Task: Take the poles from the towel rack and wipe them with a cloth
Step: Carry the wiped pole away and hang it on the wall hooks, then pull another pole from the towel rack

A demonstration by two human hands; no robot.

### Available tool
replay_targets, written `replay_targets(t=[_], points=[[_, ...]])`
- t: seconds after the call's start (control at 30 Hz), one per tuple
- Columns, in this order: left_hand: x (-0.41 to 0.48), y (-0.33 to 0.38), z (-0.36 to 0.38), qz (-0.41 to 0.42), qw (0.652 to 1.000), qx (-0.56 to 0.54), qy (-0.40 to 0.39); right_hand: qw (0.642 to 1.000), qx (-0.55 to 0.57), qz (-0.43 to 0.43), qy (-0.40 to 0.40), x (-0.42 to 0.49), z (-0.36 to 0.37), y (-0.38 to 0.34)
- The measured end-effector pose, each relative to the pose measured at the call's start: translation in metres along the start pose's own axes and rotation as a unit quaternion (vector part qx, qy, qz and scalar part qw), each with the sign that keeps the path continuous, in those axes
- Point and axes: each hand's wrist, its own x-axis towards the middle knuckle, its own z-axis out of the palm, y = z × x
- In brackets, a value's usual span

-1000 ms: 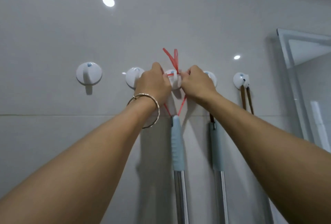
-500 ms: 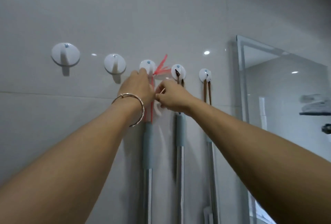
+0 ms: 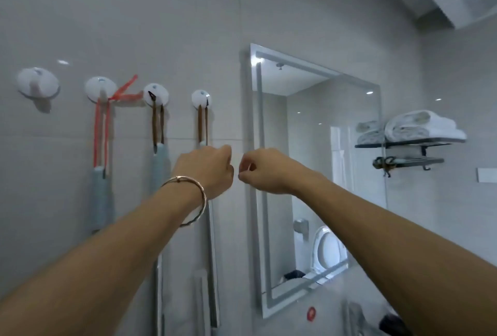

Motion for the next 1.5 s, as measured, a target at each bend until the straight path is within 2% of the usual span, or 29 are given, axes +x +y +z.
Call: replay_targets(t=[0.1,0.33,0.53,0.77,1.03,1.23,1.5], points=[[0.001,0.081,0.014,0.025,0.999,-0.007,-0.023,0.998,-0.049,0.040,-0.012,-0.061,-0.033,0.077],[0.000,0.309,0.052,0.088,0.986,-0.100,-0.101,0.977,-0.123,0.161,-0.063,-0.218,-0.103,0.270],[0.004,0.452,0.072,0.175,0.964,-0.116,-0.162,0.954,-0.150,0.243,-0.096,-0.305,-0.150,0.372],[0.011,0.556,0.097,0.227,0.941,-0.181,-0.173,0.928,-0.159,0.320,-0.101,-0.378,-0.167,0.443],[0.000,0.679,0.173,0.259,0.897,-0.275,-0.228,0.897,-0.169,0.389,-0.129,-0.423,-0.153,0.528],[0.040,0.741,0.249,0.267,0.885,-0.297,-0.240,0.885,-0.184,0.400,-0.153,-0.399,-0.133,0.624],[0.131,0.762,0.358,0.183,0.889,-0.300,-0.292,0.888,-0.164,0.388,-0.184,-0.331,-0.110,0.746]])
